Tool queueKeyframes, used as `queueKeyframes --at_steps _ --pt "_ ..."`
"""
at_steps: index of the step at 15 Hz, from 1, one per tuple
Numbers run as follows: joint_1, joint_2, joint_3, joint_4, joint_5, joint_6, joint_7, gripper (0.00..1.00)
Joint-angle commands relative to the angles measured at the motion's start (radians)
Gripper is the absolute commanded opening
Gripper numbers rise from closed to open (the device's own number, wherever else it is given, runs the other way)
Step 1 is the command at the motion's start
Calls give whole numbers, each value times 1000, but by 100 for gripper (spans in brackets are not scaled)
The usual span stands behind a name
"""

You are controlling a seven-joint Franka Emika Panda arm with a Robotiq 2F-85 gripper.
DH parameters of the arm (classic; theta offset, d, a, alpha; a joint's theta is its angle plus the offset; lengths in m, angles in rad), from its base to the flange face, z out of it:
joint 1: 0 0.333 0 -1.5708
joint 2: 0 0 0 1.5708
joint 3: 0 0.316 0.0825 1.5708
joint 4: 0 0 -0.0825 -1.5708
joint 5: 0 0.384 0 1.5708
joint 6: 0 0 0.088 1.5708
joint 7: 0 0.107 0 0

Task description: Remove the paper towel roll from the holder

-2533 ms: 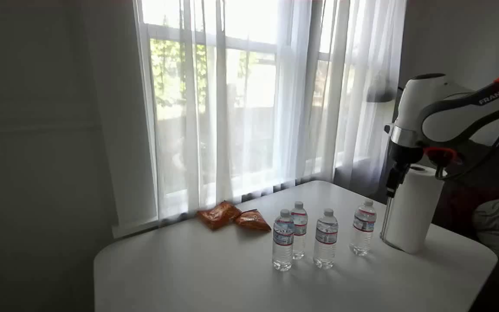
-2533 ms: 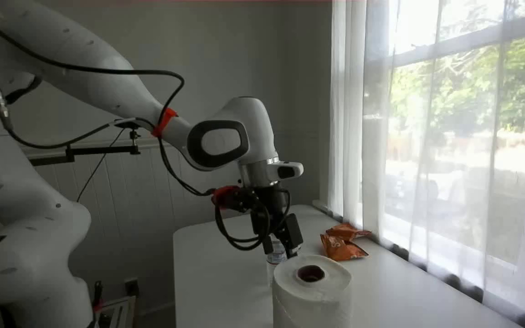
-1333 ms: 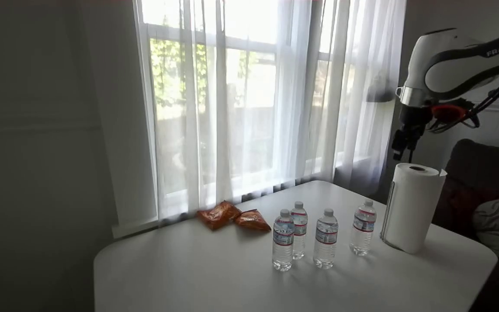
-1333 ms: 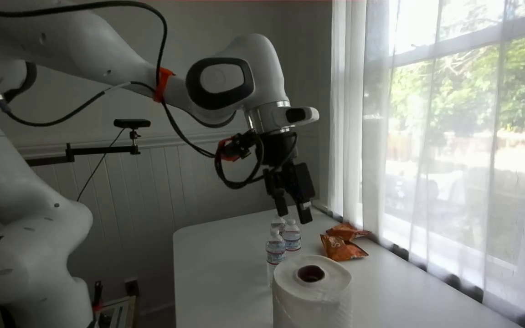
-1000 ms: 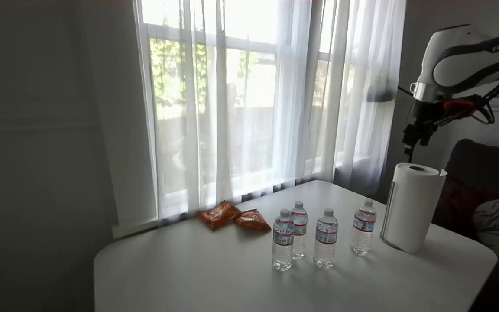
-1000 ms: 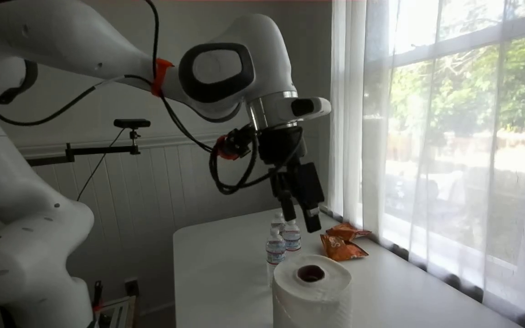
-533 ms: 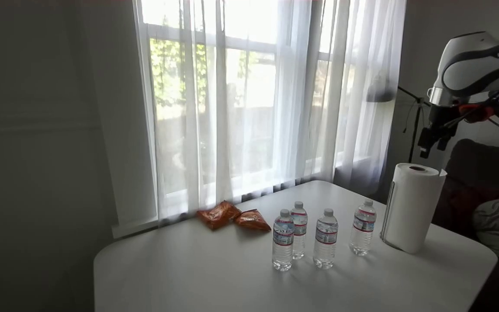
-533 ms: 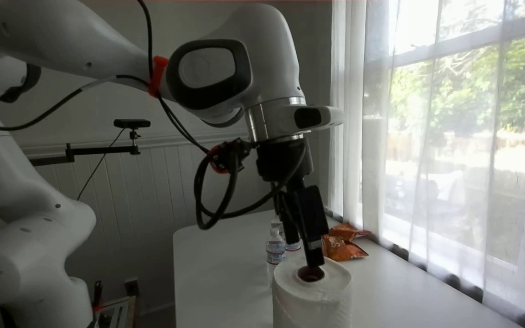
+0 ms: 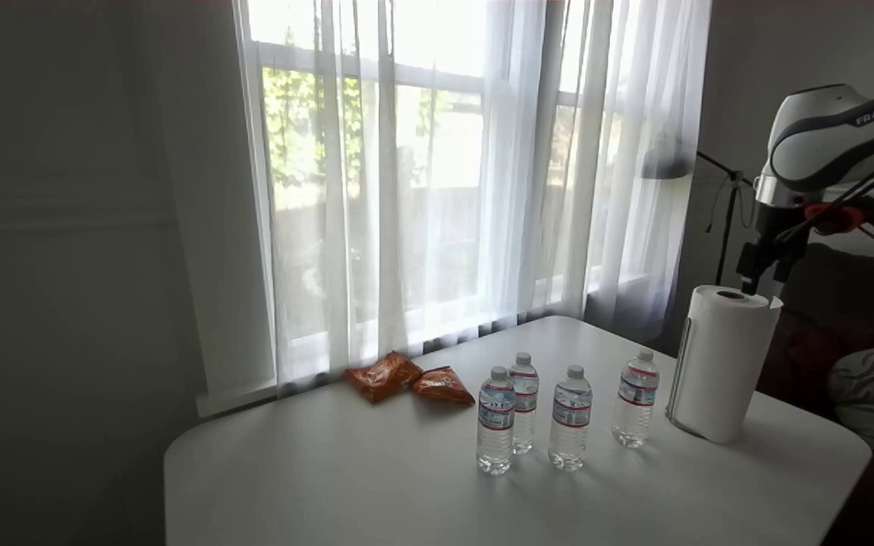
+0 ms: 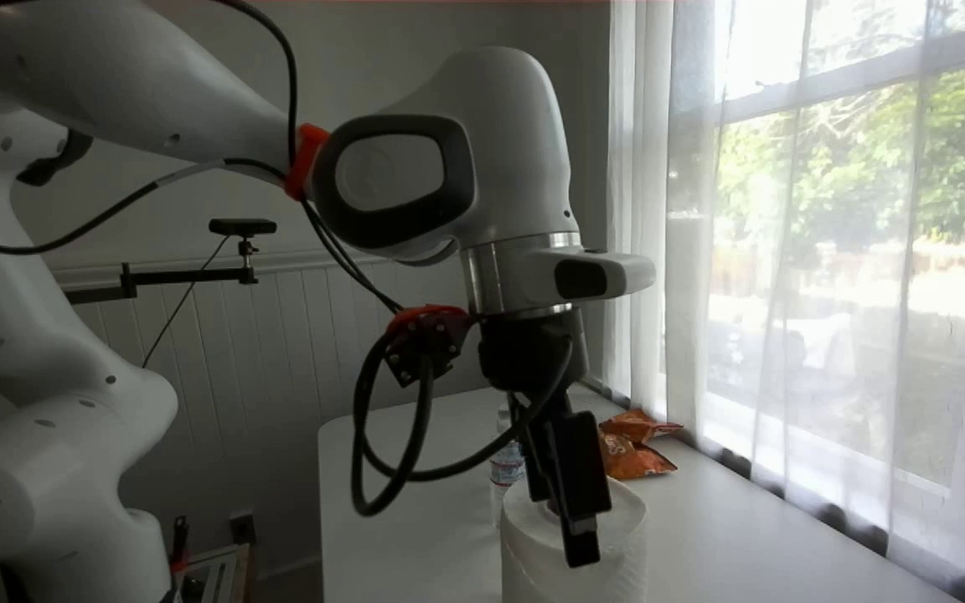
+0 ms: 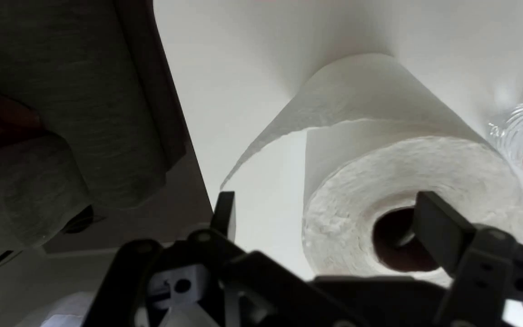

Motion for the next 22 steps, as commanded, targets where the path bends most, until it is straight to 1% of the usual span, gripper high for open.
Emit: queueKeyframes --at_steps 1,6,10,22 --pt "-10 27 -9 -4 30 39 15 100" --pt "-11 49 -21 5 74 80 19 100" --pt "-8 46 -31 14 121 70 -6 100" --pt "-11 83 -43 24 179 98 3 100"
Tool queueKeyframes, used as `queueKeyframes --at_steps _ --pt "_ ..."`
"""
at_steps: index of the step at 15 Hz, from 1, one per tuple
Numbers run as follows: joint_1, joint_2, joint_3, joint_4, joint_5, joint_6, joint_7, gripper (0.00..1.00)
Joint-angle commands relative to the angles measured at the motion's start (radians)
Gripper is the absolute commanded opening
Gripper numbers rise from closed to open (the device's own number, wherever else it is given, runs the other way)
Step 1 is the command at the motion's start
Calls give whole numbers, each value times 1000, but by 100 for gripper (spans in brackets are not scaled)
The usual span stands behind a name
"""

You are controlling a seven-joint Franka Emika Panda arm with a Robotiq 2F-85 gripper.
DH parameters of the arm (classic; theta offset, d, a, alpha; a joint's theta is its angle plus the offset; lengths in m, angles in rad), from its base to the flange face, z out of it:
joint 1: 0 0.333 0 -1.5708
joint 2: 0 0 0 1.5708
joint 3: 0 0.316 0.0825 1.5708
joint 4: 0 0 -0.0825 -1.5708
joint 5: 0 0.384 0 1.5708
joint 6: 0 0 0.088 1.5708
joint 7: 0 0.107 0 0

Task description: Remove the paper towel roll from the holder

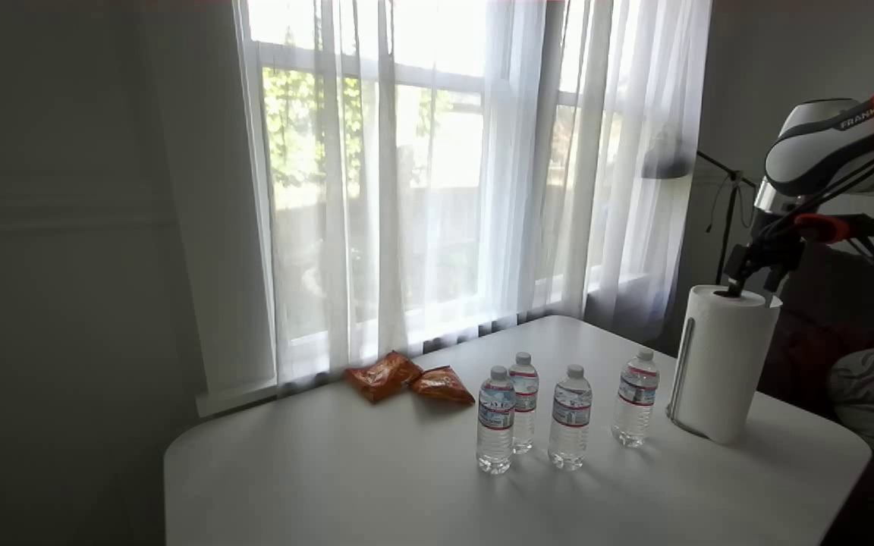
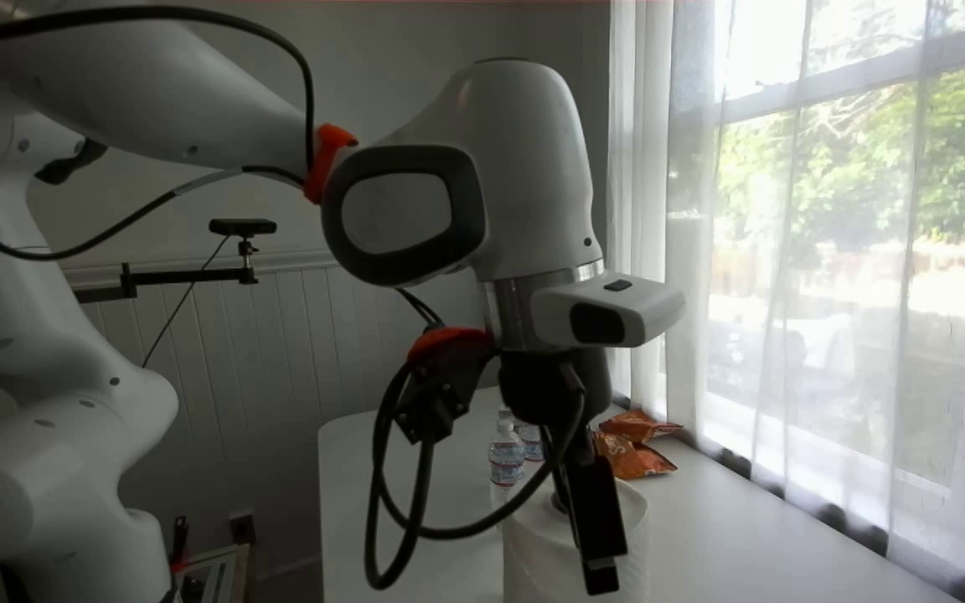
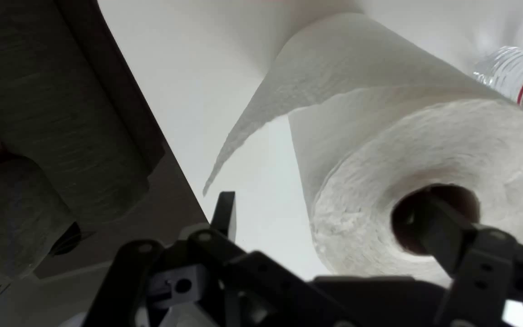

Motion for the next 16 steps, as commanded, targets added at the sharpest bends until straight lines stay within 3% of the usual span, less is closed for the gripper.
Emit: queueKeyframes --at_steps 1,4,5,7,16 --pt "-9 30 -3 18 30 21 -11 100" --pt "-10 37 -4 23 41 21 -10 97" --pt "-8 38 -4 25 46 20 -11 77" --pt "-6 37 -3 26 55 20 -13 68" --pt "-1 26 3 38 88 15 -10 4"
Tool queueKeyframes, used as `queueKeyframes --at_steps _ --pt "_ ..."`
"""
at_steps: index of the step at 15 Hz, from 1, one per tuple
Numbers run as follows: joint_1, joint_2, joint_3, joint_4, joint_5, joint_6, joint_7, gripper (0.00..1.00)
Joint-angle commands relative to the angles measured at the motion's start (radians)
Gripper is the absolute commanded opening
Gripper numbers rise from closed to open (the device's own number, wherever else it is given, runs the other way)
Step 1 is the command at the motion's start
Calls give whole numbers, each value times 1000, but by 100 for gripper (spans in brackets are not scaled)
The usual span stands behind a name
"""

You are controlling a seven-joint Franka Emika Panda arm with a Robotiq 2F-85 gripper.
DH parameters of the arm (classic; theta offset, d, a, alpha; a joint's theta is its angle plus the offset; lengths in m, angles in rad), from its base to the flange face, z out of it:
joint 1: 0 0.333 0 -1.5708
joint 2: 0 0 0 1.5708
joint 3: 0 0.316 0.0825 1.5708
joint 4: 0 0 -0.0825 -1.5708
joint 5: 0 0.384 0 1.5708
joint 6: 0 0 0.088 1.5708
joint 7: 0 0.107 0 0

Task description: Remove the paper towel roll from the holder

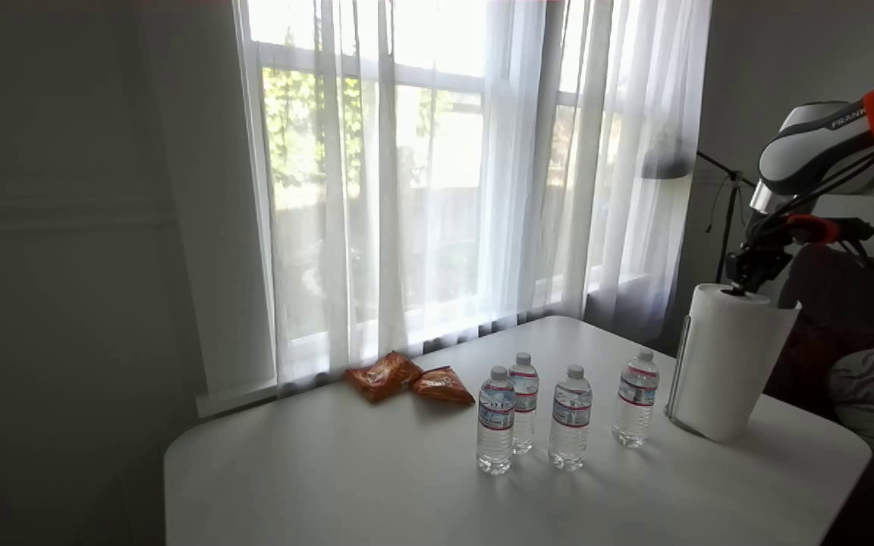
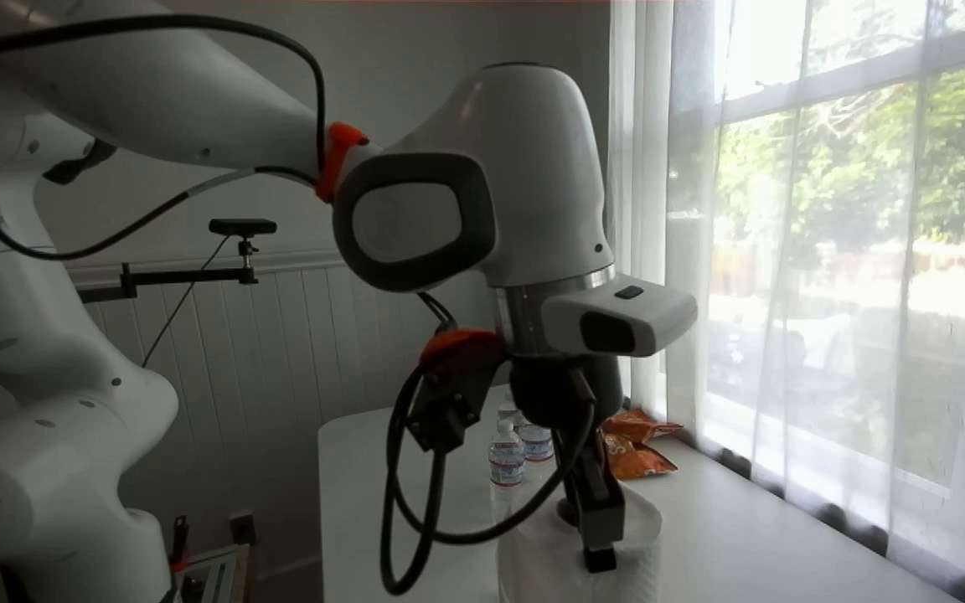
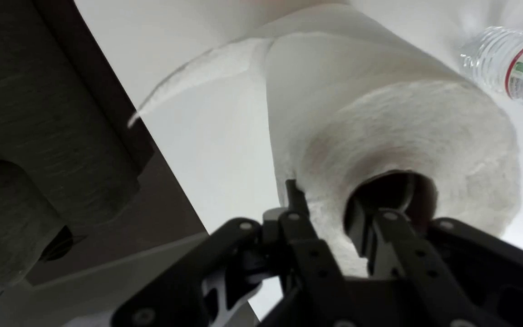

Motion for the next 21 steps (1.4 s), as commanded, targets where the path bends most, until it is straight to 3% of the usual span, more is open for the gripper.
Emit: queueKeyframes --at_steps 1,9,21 --pt "0 -4 7 24 33 2 -10 1" --pt "9 -41 37 81 21 -59 -5 3" --pt "12 -49 58 295 -12 -328 -13 3"
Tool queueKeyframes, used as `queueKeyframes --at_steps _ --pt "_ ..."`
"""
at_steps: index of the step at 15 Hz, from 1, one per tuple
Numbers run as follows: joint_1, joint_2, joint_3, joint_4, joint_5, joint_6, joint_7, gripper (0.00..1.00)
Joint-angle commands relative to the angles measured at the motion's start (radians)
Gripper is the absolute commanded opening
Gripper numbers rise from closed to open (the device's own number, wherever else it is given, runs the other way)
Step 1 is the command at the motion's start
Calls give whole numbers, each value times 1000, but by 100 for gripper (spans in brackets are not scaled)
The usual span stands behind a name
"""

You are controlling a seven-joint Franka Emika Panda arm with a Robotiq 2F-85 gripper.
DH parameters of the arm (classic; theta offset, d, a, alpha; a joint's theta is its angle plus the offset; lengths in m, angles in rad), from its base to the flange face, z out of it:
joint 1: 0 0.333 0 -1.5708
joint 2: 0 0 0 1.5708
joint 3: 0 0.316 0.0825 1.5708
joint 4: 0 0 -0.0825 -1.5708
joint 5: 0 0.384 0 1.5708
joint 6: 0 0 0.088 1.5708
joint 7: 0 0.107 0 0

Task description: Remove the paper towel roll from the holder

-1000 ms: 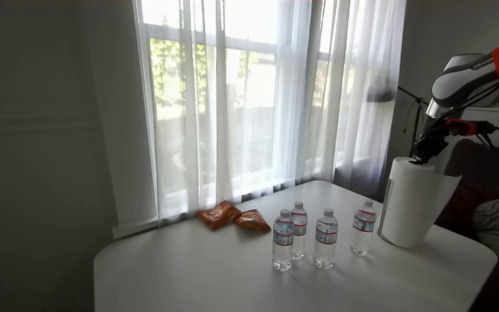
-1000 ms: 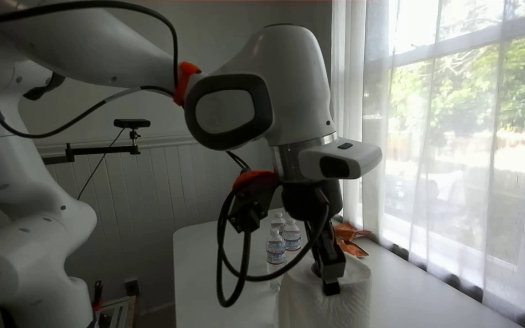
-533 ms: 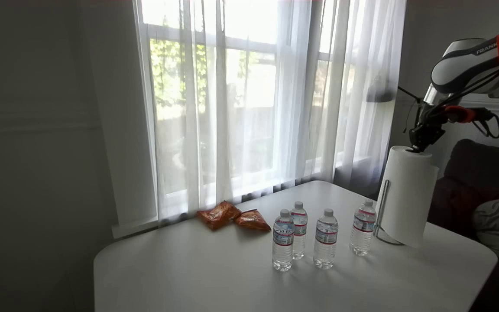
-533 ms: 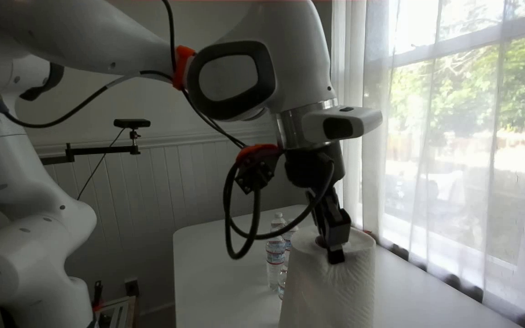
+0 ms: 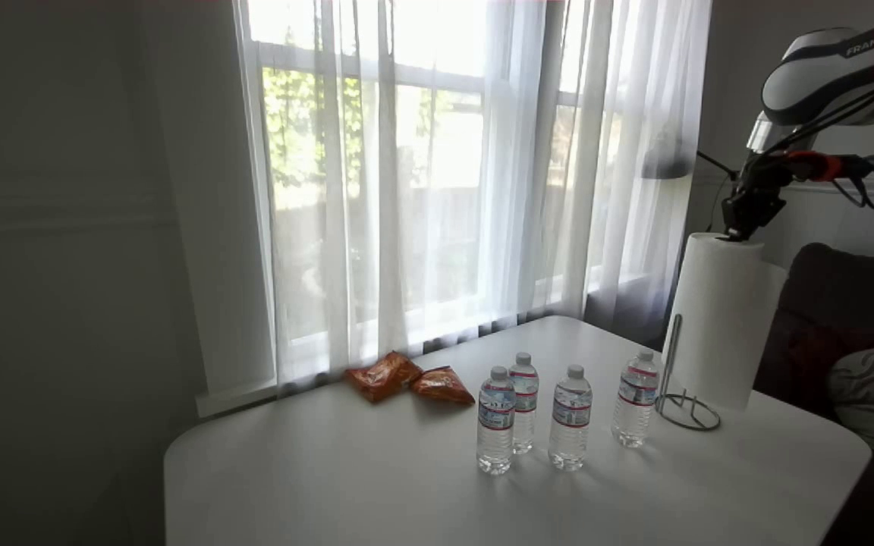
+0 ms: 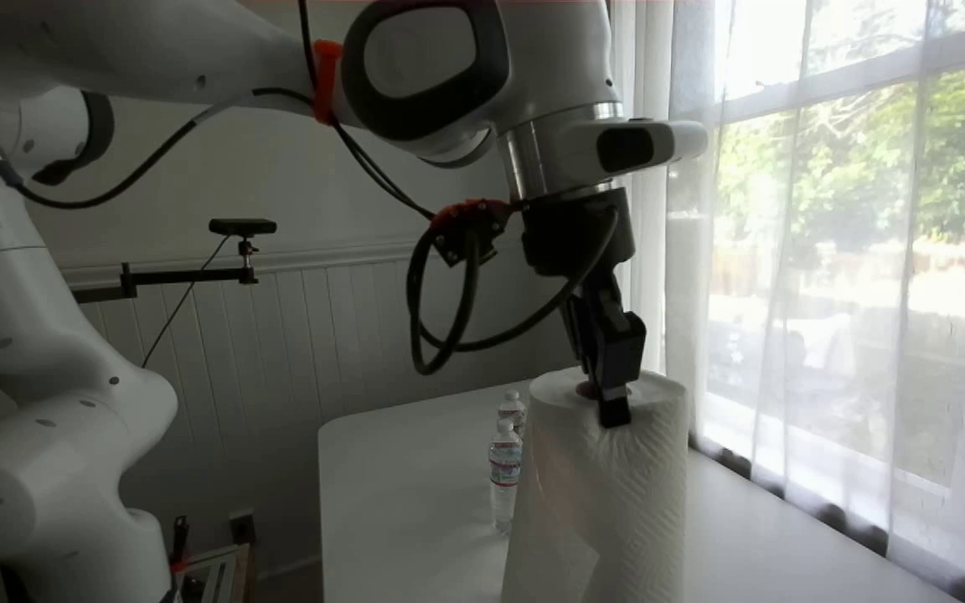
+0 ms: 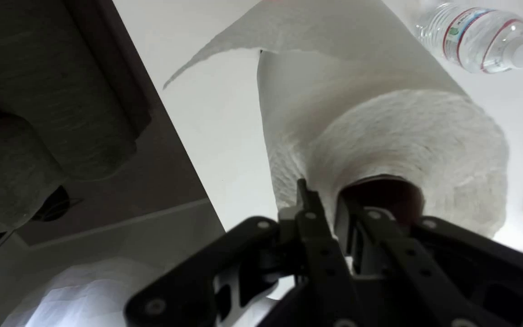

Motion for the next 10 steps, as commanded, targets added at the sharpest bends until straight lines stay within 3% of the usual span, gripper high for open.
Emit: queueKeyframes --at_steps 1,10 --pt "3 -12 2 101 -15 -126 -13 3" --pt "17 0 31 281 -53 -301 3 3"
